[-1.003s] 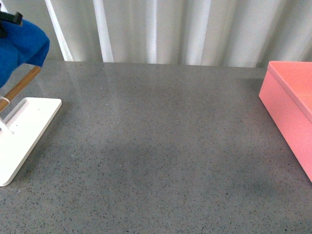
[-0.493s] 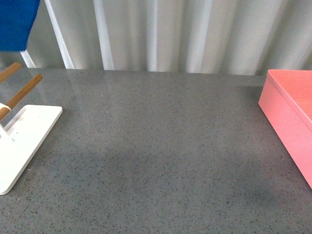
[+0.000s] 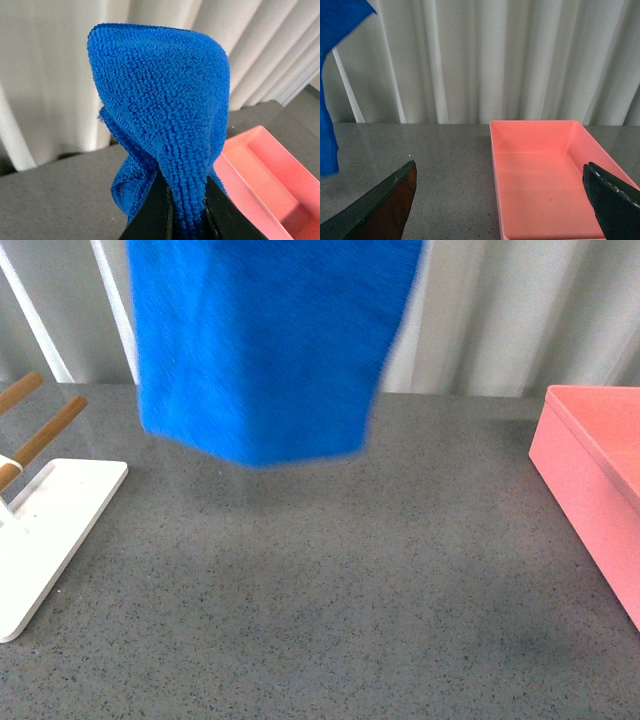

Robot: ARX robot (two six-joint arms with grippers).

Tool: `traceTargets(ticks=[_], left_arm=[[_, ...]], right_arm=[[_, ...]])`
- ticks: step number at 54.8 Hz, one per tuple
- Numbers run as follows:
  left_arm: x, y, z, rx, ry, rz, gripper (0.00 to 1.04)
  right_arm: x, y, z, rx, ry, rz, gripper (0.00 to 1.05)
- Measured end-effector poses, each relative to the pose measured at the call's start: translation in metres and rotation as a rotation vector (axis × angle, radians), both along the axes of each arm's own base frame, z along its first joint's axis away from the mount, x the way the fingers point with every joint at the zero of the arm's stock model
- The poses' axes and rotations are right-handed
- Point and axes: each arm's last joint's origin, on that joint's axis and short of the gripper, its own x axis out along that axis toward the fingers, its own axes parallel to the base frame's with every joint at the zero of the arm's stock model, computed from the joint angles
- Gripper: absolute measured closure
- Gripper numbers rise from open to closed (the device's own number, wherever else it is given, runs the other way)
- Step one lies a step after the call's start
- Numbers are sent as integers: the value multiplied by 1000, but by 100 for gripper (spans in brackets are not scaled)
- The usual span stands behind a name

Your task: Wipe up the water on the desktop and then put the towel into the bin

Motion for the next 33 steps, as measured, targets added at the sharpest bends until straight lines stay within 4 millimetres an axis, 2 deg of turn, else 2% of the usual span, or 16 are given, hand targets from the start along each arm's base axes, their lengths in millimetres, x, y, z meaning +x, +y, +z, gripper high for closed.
traceTargets(ticks=[10, 23, 33], left_arm=[[-1, -29, -56, -64, 100, -119, 100], [0, -41, -77, -235, 109, -206, 100], [0, -49, -93, -281, 127, -222, 100]], right_arm=[[0, 0, 0, 0, 0, 0, 7], [0, 0, 0, 0, 0, 0, 7], [0, 0, 0, 0, 0, 0, 7]])
